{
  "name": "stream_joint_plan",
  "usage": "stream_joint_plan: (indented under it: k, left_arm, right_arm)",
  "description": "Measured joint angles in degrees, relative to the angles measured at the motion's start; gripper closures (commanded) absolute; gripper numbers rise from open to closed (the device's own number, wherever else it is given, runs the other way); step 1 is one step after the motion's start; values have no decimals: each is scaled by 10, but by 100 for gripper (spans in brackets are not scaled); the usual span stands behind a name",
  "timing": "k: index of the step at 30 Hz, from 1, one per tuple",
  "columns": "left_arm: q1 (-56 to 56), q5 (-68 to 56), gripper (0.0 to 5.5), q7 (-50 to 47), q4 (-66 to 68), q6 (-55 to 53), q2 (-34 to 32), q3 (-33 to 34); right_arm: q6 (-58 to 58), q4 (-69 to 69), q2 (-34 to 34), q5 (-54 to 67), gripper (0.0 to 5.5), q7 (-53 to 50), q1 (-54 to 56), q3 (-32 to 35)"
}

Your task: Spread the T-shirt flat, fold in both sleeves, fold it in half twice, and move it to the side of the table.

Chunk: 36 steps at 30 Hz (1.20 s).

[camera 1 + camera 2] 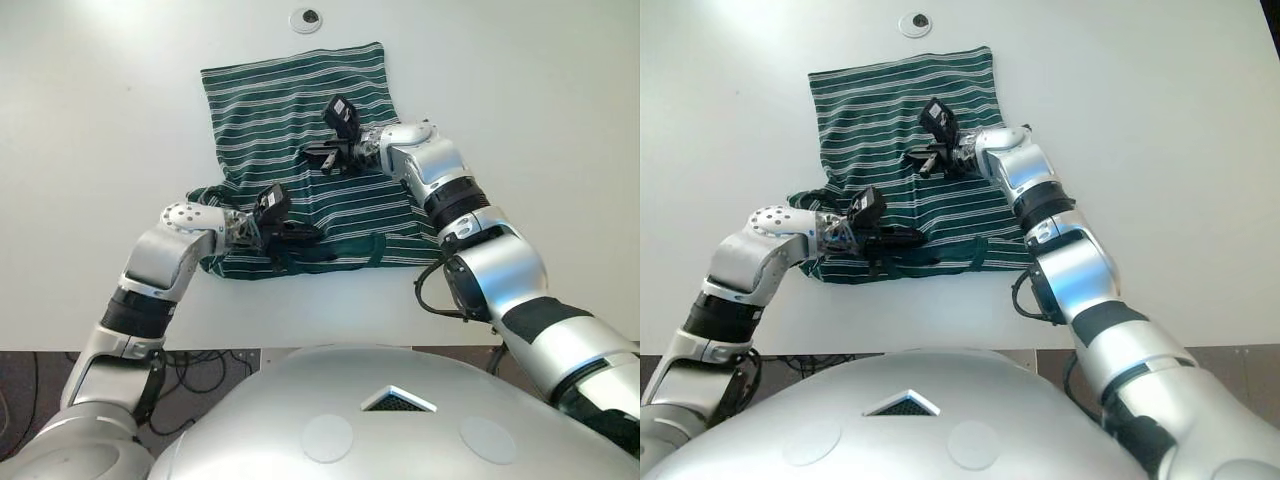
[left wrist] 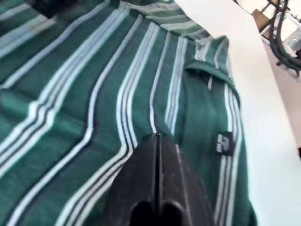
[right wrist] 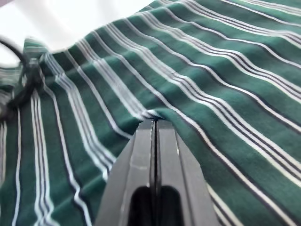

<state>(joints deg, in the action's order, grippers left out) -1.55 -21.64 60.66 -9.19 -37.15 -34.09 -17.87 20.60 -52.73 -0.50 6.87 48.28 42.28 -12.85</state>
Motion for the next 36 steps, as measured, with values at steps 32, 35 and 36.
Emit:
stream_joint_plan:
  k: [32,35,36]
  left_arm:
    - [54,-80,548,-240,-57,-62,-1,175]
    - [49,-64,548,-229,-58,-49,6,145]
    - [54,-56,548,-225,-59,-48,2,135]
  right_arm:
    - [-43,-3,-49,1,550,-94,18,110]
    - [9,130,-60,28,550,-56,-14,111]
    - [34,178,-74,40,550,-40,-29,108]
